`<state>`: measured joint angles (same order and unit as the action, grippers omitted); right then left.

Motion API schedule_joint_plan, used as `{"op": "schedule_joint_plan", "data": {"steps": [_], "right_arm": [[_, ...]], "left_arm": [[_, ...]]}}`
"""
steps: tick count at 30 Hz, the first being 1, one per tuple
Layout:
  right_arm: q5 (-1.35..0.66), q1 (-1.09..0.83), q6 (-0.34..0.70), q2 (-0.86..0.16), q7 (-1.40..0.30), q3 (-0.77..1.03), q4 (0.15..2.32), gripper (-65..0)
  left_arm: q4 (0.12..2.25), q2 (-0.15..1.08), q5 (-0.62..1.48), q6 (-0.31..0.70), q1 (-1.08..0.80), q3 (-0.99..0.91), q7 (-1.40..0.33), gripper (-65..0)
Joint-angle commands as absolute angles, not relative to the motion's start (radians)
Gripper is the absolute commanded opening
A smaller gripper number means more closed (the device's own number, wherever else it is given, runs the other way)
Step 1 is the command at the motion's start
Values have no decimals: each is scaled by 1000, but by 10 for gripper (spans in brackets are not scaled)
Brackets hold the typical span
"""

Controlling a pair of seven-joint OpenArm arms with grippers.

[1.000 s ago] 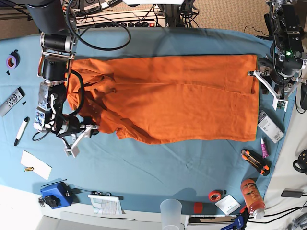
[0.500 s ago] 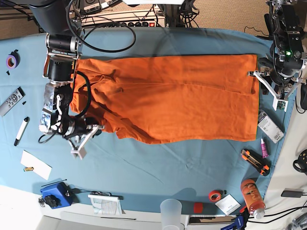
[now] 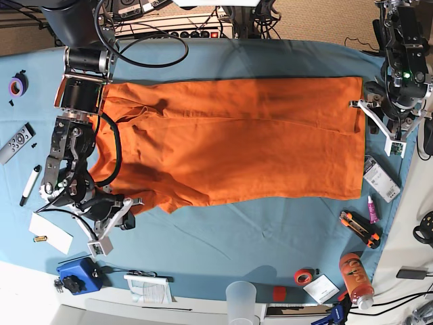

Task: Layout the t-shirt on the table in an organized manner, then fold the t-shirt properly
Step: 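Pinch the hem with the right gripper and tuck it inward, then grasp the opposite long edge with both grippers and fold it over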

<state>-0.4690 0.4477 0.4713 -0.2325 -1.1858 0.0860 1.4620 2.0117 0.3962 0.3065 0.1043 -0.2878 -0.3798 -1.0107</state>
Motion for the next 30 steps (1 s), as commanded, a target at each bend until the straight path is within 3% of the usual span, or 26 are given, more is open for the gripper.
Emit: {"op": "schedule_joint_plan", "data": {"steps": [1, 4, 6, 11, 18, 23, 30], "right_arm": [[-475, 472, 474, -244, -1166, 89, 1479, -650], [-436, 461, 474, -244, -1150, 89, 1479, -650], [-410, 456, 474, -244, -1145, 89, 1479, -650], [-391, 443, 474, -244, -1145, 89, 1479, -650], [-391, 443, 474, -244, -1145, 89, 1479, -650], [-364, 443, 474, -244, -1145, 89, 1479, -650], [-324, 443, 474, -250, -1151, 89, 1479, -650]], "left_arm": [[2029, 410, 336, 105, -282, -385, -966, -424], [2029, 409, 400, 191, -268, -381, -907, -422], [2029, 407, 410, 238, -239, -380, -888, -388], [1995, 408, 412, 237, -135, -361, -821, -314], [1639, 413, 408, 238, 133, -202, -822, -314], [1389, 413, 271, 229, 334, -91, -822, -314], [1139, 413, 261, 227, 471, -60, -899, -315]]}}
